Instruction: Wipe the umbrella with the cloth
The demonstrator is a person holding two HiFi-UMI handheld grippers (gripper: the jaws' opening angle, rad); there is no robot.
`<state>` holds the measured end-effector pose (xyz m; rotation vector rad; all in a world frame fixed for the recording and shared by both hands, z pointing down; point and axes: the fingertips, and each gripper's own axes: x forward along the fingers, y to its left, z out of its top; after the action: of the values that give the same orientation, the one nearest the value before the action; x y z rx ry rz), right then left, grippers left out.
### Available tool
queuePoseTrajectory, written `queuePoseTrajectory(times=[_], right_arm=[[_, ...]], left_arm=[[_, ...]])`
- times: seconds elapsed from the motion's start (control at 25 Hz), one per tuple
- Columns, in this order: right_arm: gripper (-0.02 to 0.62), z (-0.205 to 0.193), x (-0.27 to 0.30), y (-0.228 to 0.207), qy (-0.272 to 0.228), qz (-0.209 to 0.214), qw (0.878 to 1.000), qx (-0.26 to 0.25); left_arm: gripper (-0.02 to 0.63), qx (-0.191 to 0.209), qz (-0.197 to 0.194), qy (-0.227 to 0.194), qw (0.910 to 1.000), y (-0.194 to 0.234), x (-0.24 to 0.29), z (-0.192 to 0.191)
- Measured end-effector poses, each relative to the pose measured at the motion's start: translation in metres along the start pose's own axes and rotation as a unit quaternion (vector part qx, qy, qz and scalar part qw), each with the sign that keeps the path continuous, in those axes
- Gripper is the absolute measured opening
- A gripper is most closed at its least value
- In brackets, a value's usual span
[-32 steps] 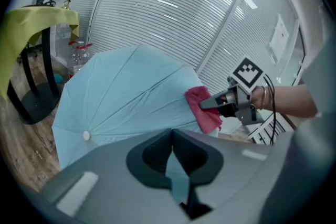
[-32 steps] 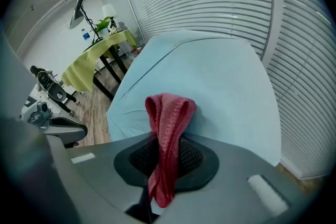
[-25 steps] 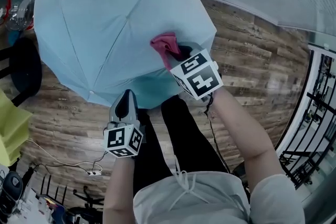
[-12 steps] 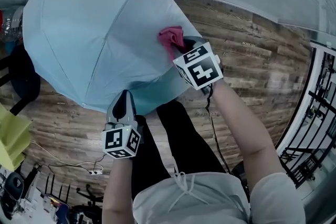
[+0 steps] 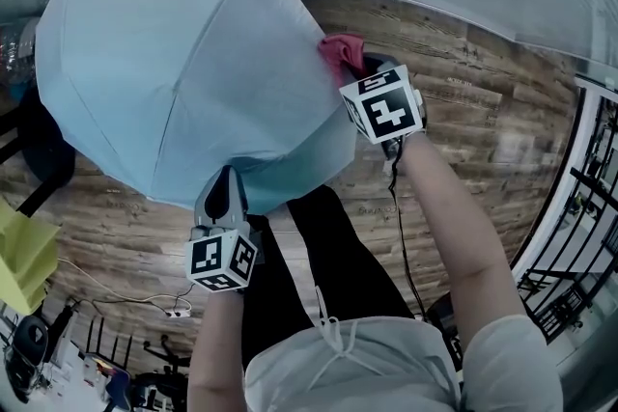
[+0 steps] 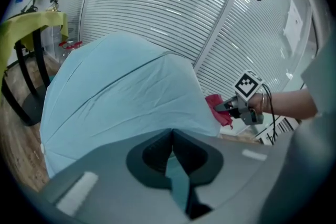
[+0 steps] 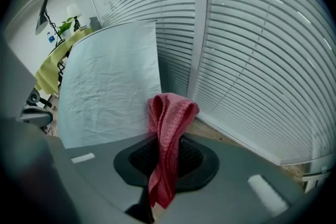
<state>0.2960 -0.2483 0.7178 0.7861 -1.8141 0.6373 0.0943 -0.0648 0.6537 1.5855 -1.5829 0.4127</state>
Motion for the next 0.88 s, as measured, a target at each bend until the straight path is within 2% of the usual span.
queuePoseTrajectory(times=[0.2,0.44,0.64,0.88], right_arm=[[0.057,0.003,-0.015,-0.009,-0.012,-0.011,1.0,0.026],[0.057,0.019,-0.066,0.024,-0.053,-0.025,0.997,0.05],[0.057,0.027,-0.122,0.084,-0.085,-0.03,0.992,0.084],[0.057,0.045,-0.184,0.187,-0.155,-0.026,0.98,0.118]], left_arm=[[0.006,0.019,-0.014,-0.004,0.9997,-0.006,-0.002,0.013],[0.006,0.045,-0.046,-0.002,0.9979,-0.008,-0.018,0.034],[0.006,0.042,-0.084,-0.003,0.9956,-0.003,-0.061,0.064],[0.006,0.126,-0.091,-0.038,0.9871,0.038,-0.13,0.104]])
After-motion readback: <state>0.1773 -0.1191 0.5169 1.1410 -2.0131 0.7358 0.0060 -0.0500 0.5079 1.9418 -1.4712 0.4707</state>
